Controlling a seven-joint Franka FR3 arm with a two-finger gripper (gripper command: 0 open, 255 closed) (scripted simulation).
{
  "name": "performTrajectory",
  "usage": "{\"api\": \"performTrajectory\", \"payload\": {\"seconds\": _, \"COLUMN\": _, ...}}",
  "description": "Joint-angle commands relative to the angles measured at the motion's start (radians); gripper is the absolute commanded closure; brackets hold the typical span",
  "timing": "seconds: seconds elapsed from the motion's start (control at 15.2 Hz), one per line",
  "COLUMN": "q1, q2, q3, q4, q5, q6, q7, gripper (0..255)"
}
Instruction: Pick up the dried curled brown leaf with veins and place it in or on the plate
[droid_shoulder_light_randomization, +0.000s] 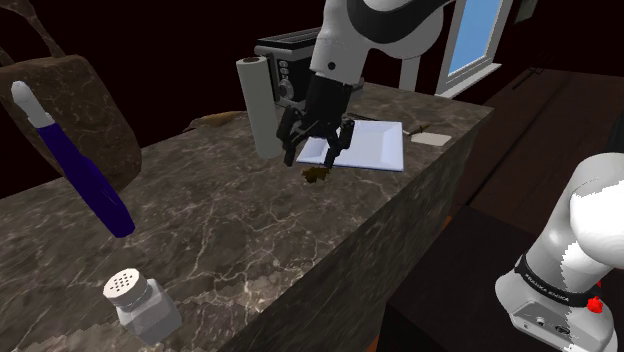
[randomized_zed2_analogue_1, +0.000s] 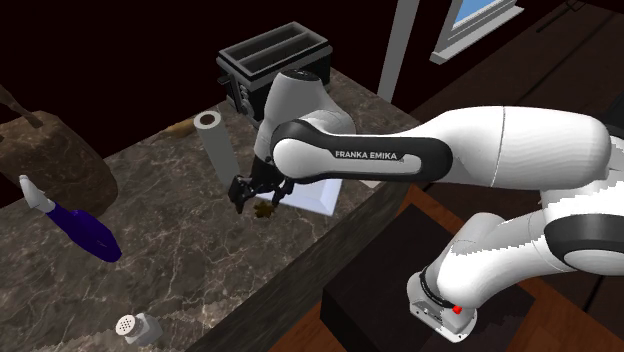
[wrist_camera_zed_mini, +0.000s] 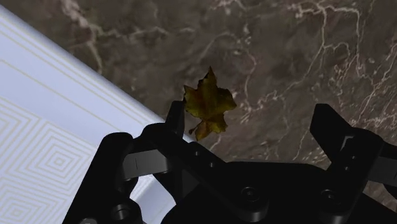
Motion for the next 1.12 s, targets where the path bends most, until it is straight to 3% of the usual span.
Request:
{"api": "performTrajectory", "payload": {"seconds": 0.0, "q1": 0.0, "q2": 0.002, "q3": 0.001, "q4": -0.008, "q5": 0.001, "q6": 0.005, "q7": -0.001, "gripper": 0}}
{"api": "performTrajectory", "payload": {"seconds": 0.4, "q1": 0.0, "q2": 0.002, "q3": 0.001, "q4": -0.008, "q5": 0.001, "q6": 0.005, "q7": -0.001, "gripper": 0}}
{"api": "performTrajectory", "payload": {"seconds": 0.46, "q1": 0.0, "q2": 0.001, "q3": 0.001, "q4": -0.008, "q5": 0.001, "q6": 0.004, "q7": -0.001, "gripper": 255}}
{"api": "performTrajectory", "payload": {"seconds": 1.06, "q1": 0.0, "q2": -0.001, "q3": 0.001, "q4": -0.009, "q5": 0.001, "q6": 0.004, "q7": -0.001, "gripper": 255}}
